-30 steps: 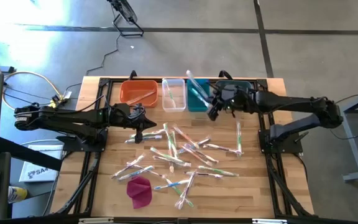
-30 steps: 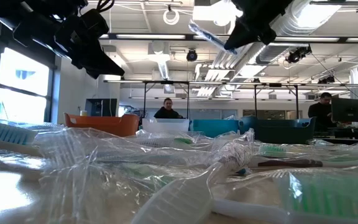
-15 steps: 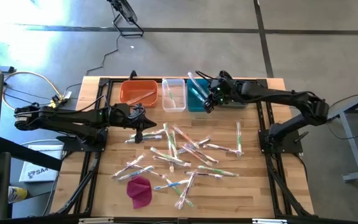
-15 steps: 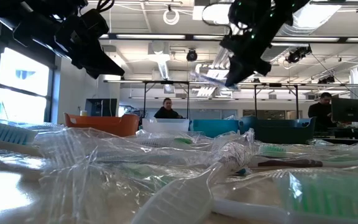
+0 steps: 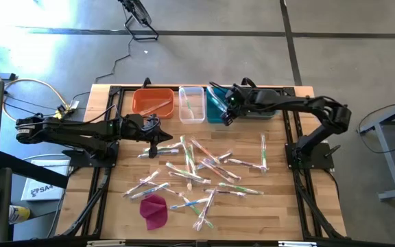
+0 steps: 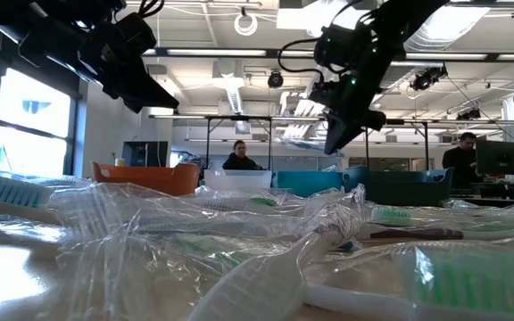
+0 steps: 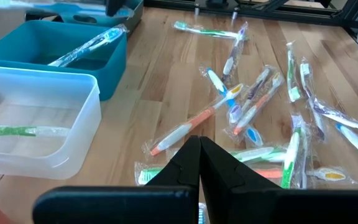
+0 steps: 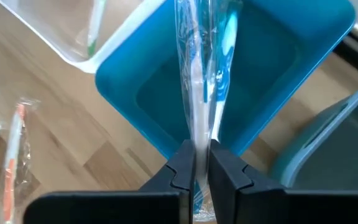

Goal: Pick & Place Toothbrushes
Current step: Put the blue toothbrush into the blue bin

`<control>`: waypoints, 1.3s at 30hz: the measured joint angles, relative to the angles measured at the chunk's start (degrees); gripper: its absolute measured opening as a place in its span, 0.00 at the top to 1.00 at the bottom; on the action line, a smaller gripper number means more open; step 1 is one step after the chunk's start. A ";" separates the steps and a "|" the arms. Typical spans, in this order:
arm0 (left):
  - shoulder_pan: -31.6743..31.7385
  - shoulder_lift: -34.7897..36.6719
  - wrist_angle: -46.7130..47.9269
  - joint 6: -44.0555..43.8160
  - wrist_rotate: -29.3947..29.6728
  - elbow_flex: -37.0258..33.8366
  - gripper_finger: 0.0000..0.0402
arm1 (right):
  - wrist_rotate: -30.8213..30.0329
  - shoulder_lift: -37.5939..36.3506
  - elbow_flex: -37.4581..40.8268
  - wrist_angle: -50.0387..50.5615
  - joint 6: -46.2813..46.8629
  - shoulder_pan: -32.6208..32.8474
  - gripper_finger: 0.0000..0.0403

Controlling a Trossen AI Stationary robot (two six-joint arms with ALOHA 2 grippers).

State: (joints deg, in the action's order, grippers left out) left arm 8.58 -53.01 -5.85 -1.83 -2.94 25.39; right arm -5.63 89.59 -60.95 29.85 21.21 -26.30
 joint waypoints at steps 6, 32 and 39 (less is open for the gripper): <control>0.02 0.00 -0.01 0.00 -0.01 0.00 1.00 | 0.07 1.94 0.00 0.83 3.04 -0.07 0.95; 0.01 0.00 0.01 0.00 0.00 0.00 1.00 | -2.03 2.79 0.00 0.82 2.59 -0.07 0.80; 0.00 0.00 0.01 0.00 0.00 0.00 1.00 | -1.47 1.02 0.00 -2.72 -0.91 0.04 0.82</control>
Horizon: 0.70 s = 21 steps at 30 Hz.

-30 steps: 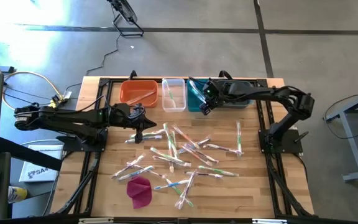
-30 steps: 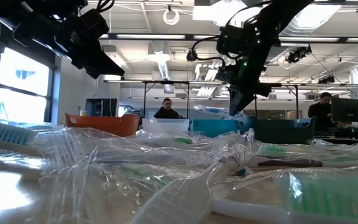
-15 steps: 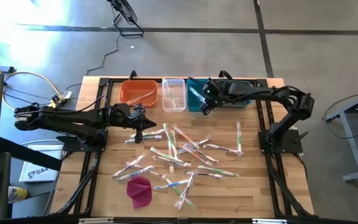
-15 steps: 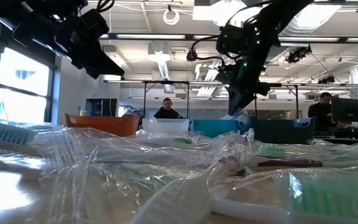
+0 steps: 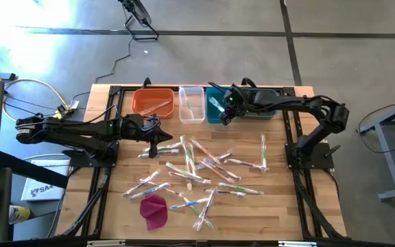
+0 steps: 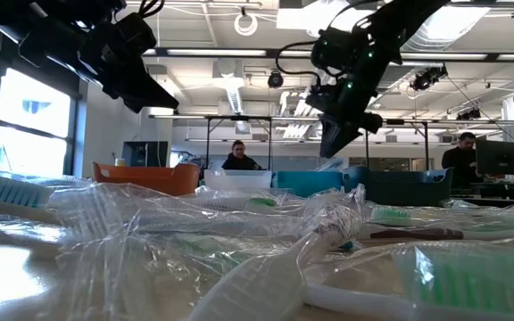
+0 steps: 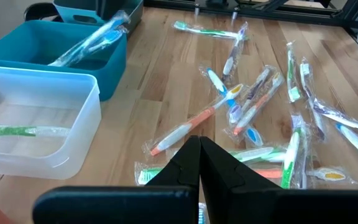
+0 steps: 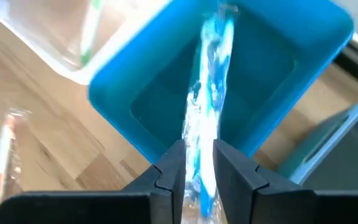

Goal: Pick & Place Toothbrushes
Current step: Put the blue toothbrush into the blue bin, then put the green toothbrush into the transparent bin

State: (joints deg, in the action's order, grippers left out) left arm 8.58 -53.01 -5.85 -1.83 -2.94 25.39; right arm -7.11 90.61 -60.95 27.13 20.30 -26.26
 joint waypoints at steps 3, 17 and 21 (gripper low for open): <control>0.00 0.00 0.00 0.00 0.00 0.02 1.00 | 1.17 -1.03 0.00 -1.03 -1.02 0.00 0.84; 0.01 0.00 0.03 0.00 -0.02 0.01 1.00 | 7.23 -1.86 0.00 -0.92 -2.67 3.24 0.85; 0.00 0.00 0.02 0.00 0.00 0.02 1.00 | 7.31 -1.86 0.00 -1.07 -2.09 6.77 0.85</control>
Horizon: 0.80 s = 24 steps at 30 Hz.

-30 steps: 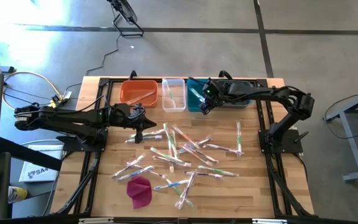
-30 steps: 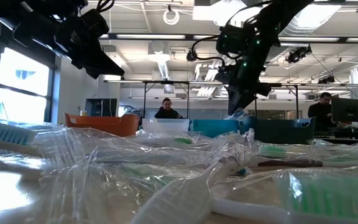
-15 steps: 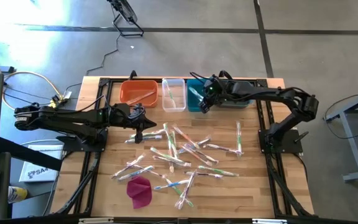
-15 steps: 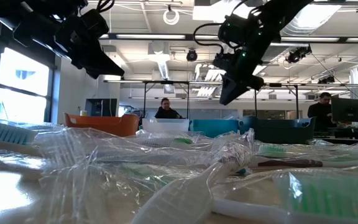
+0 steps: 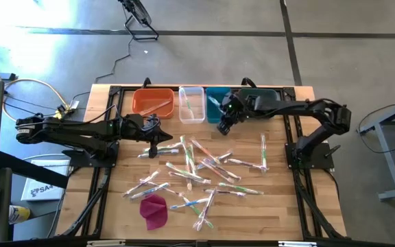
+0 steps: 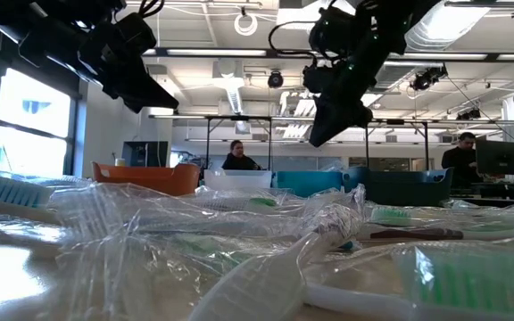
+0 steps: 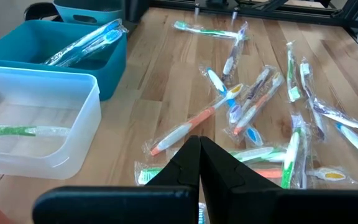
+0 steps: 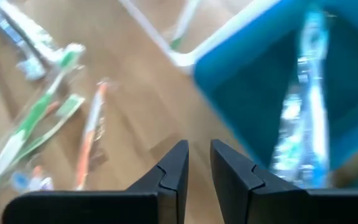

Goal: Pick & Place Toothbrushes
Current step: Put the green toothbrush into the transparent bin

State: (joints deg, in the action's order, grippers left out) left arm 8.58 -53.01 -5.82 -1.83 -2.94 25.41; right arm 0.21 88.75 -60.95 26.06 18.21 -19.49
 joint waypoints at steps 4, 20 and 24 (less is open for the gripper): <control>0.00 0.00 0.00 0.00 -0.01 0.00 1.00 | 0.01 0.00 0.00 -0.90 -0.04 3.72 0.85; 0.02 0.00 -0.02 -0.17 0.00 -0.02 1.00 | -0.23 0.00 0.00 -6.33 -0.47 9.51 0.85; 0.02 0.00 -0.02 -0.17 0.00 -0.01 1.00 | -0.24 0.00 0.00 -8.46 -0.47 9.27 0.85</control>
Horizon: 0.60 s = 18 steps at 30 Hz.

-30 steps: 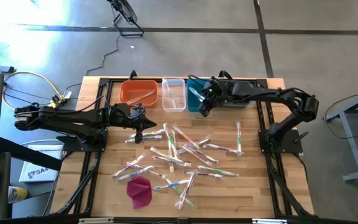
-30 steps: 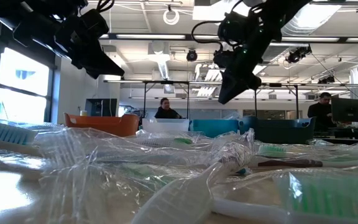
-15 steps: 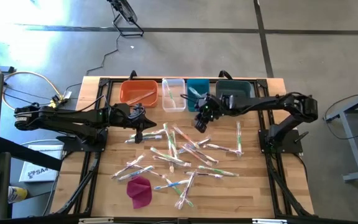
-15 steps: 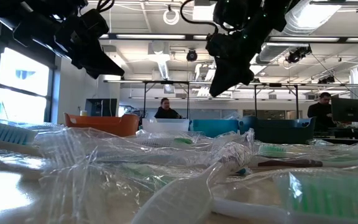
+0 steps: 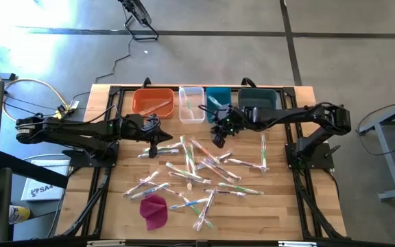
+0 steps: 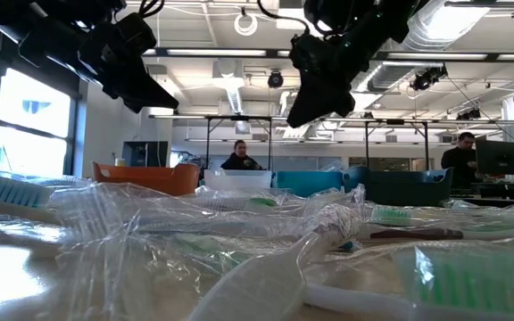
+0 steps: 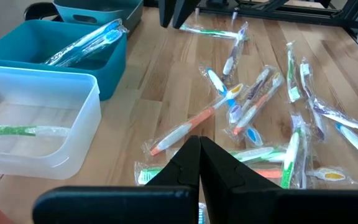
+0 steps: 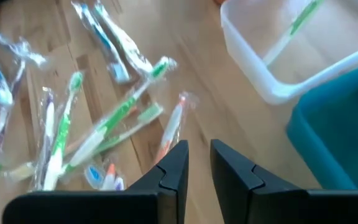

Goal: Pick & Place Toothbrushes
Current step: Put the green toothbrush into the transparent bin

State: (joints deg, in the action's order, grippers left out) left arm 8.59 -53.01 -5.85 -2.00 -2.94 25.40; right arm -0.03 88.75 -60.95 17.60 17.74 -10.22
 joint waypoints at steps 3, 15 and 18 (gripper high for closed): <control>0.01 0.00 0.00 0.00 0.00 0.01 1.00 | 0.02 0.00 0.00 -1.92 0.05 -0.02 0.85; 0.01 0.00 0.00 -0.02 0.00 0.01 1.00 | -0.01 -0.76 0.03 -1.75 -0.22 0.09 0.85; -0.01 0.00 0.01 -0.02 0.00 0.01 1.00 | -0.46 -2.47 0.02 -1.76 -1.56 0.11 0.85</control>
State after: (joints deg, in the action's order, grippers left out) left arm 8.59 -53.01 -5.84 -2.02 -2.94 25.41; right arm -0.50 86.28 -60.93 15.84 16.17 -10.11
